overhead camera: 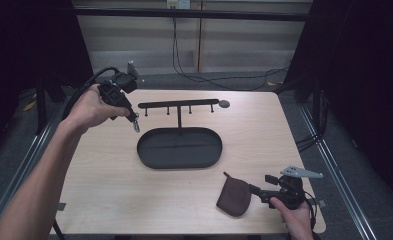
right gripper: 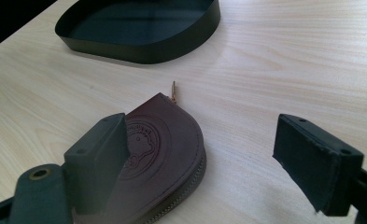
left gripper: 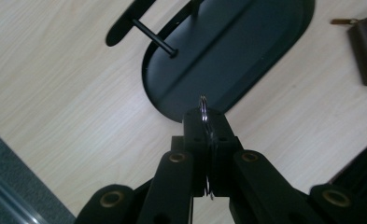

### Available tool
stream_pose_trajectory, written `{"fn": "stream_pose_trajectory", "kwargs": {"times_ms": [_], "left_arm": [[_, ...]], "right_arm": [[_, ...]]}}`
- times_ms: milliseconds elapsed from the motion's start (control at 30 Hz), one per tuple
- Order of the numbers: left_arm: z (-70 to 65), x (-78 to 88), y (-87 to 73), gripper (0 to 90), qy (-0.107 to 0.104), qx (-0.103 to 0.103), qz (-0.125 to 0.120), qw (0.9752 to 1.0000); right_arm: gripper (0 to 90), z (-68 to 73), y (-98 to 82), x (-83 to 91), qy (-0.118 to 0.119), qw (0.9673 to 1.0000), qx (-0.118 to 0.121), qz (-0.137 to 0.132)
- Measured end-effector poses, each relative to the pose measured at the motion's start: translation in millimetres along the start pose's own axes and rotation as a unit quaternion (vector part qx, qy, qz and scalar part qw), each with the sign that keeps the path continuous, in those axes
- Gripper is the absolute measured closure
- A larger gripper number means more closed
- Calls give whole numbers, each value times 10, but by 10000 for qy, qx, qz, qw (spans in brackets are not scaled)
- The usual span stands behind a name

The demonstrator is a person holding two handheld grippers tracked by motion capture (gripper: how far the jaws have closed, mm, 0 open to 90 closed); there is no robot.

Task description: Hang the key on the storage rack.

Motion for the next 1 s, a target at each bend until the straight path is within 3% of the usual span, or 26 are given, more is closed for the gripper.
{"fn": "stream_pose_trajectory", "kwargs": {"times_ms": [633, 1000], "left_arm": [[48, -101, 287, 890, 62, 217, 68, 9997], [88, -148, 396, 890, -4, 311, 51, 9995]], "right_arm": [[178, 10, 0, 4, 54, 10000, 15, -17], [178, 7, -2, 5, 64, 10000, 40, -20]]}}
Point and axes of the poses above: each handheld gripper's, and its own axes: x roughly backward along the jaws, y roughly out of its top, z roughly to its left, the point moved 4 cm from there along -x, roughly forward along the jaws, and after that the axes turned 7 degrees about x, right-handed, at the moved point
